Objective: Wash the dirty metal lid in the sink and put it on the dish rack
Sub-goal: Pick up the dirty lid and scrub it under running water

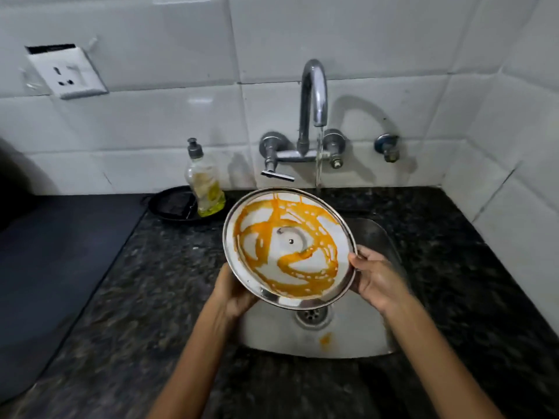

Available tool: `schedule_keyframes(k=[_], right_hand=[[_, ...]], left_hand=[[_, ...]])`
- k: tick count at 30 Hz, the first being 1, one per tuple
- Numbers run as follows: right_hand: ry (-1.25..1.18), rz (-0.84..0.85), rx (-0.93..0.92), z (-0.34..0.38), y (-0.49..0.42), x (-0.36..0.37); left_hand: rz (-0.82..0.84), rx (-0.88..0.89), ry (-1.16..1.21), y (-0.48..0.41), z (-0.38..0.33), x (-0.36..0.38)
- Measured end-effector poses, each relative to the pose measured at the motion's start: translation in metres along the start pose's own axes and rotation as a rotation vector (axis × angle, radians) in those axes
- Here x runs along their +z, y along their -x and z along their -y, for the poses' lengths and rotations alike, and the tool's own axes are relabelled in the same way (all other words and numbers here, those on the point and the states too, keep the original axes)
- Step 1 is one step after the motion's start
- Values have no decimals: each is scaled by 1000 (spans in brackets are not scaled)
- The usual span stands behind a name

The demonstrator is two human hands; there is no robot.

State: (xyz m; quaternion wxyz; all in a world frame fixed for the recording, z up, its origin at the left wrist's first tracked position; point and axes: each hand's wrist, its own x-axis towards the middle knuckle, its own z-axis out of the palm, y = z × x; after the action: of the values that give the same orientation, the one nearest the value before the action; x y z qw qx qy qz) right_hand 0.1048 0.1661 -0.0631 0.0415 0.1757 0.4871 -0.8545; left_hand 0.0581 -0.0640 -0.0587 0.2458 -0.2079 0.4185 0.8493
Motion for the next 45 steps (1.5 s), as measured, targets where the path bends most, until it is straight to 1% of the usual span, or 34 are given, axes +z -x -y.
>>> schedule_keyframes(k=[2, 3, 5, 6, 9, 10, 11, 12, 13, 14, 15, 18, 19, 20, 21, 22, 24, 26, 28, 29, 30, 33, 34, 36, 38, 40, 42, 43, 44, 45], right_hand=[[87, -46, -5, 2, -5, -18], [83, -77, -21, 6, -8, -24], [151, -132, -44, 17, -13, -36], [216, -145, -45, 19, -13, -37], [366, -191, -54, 14, -14, -33], [485, -245, -83, 11, -15, -33], [746, -317, -154, 11, -13, -34], [1066, -386, -222, 8, -14, -34], [1342, -424, -320, 3, -13, -32], [1506, -381, -402, -5, -12, -25], [1586, -266, -441, -13, -11, -11], [1615, 133, -462, -38, -28, 37], [1654, 215, -458, -46, -43, 43], [1695, 258, -472, -49, -59, 46], [1726, 250, -492, -48, -76, 44], [1769, 206, -498, -45, -92, 36], [1877, 55, -508, -32, -114, 16], [1953, -113, -531, -27, -117, -7], [2037, -193, -551, -37, -99, -15], [2073, -166, -573, -49, -87, -13], [2090, -104, -614, -61, -80, -8], [1932, 217, -607, -67, -79, 17], [1896, 248, -592, -61, -87, 21], [1903, 169, -574, -46, -112, 17], [1948, 3, -489, -32, -130, -1], [1963, -174, -466, -28, -126, -15], [1966, -271, -457, -39, -104, -19], [1957, -270, -456, -49, -89, -17], [1945, -220, -447, -59, -75, -12], [1922, -121, -442, -65, -64, -3]], left_hand=[[80, -45, 27, -6, 3, -2], [74, -55, 16, -10, 5, -4], [30, -49, -84, -22, 16, 12], [-13, -5, -104, -23, 23, 22], [-104, 100, -63, -30, 38, 39], [-115, 104, -41, -31, 39, 39], [-140, 102, -41, -36, 41, 37], [-169, 104, -51, -38, 41, 37], [-204, 108, -86, -41, 42, 36], [-225, 101, -120, -45, 42, 36], [-229, 96, -146, -49, 43, 34], [-194, 113, -188, -56, 44, 32], [-165, 113, -193, -60, 45, 32], [-152, 117, -209, -61, 45, 32], [-139, 123, -225, -63, 45, 31], [-127, 133, -236, -65, 43, 31], [-120, 174, -232, -68, 40, 28], [-141, 219, -215, -75, 38, 19], [-171, 236, -161, -82, 38, 13], [-193, 230, -128, -87, 39, 11], [-214, 216, -108, -90, 40, 10], [-205, 151, -86, -91, 51, 19], [-188, 138, -97, -89, 55, 21], [-163, 129, -140, -85, 58, 24], [-175, 139, -162, -84, 56, 21], [-203, 161, -169, -84, 51, 16], [-218, 180, -166, -85, 47, 12], [-223, 187, -157, -86, 45, 11], [-231, 187, -149, -88, 45, 10], [-231, 184, -142, -89, 43, 12]])
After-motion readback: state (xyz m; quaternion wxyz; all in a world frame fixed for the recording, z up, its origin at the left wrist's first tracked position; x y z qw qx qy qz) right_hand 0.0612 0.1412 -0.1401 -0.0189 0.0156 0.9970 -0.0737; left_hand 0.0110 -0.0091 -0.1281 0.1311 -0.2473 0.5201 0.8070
